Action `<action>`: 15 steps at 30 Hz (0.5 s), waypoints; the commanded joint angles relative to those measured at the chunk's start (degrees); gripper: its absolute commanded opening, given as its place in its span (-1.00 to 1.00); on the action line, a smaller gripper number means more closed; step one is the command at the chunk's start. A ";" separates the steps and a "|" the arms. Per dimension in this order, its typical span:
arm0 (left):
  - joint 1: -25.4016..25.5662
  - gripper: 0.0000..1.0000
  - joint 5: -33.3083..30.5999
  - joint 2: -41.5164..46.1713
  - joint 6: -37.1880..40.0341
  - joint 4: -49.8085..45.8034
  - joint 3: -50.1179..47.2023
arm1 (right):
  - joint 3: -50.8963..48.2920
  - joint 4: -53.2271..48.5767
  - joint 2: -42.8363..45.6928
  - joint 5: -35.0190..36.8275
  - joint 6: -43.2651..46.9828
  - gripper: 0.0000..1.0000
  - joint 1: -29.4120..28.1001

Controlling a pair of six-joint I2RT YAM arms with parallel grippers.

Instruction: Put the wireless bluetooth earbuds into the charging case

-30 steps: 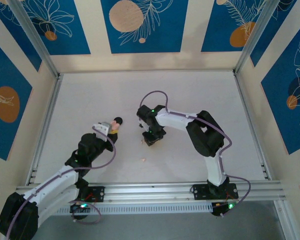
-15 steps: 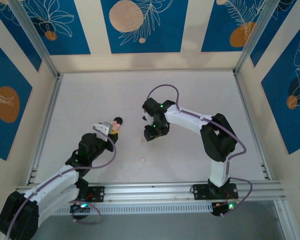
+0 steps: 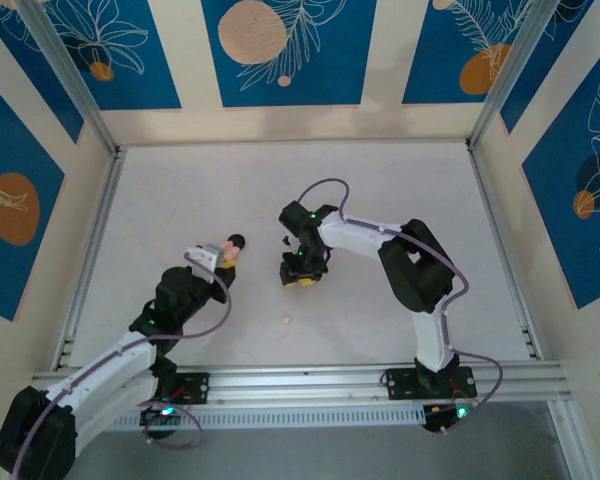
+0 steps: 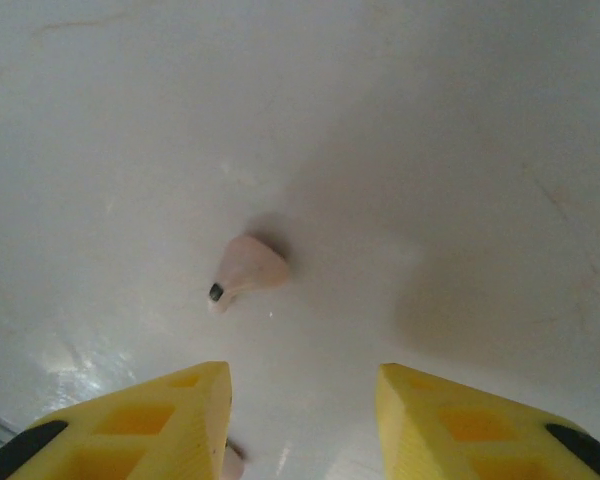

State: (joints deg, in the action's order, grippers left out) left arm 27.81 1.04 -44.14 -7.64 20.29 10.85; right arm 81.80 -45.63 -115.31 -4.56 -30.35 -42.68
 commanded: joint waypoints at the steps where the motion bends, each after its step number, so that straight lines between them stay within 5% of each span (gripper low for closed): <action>1: -0.74 -0.74 0.28 0.98 -0.28 -0.35 0.93 | 2.70 0.33 -1.40 -1.59 -1.62 -0.18 -0.14; 15: -0.77 -0.74 0.36 1.08 -0.26 -0.43 1.04 | 4.86 1.68 -4.42 -2.90 -1.14 -0.24 -0.71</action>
State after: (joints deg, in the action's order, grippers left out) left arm 27.75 1.02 -43.86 -7.64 20.05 10.85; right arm 85.17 -43.53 -118.48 -5.72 -30.70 -42.92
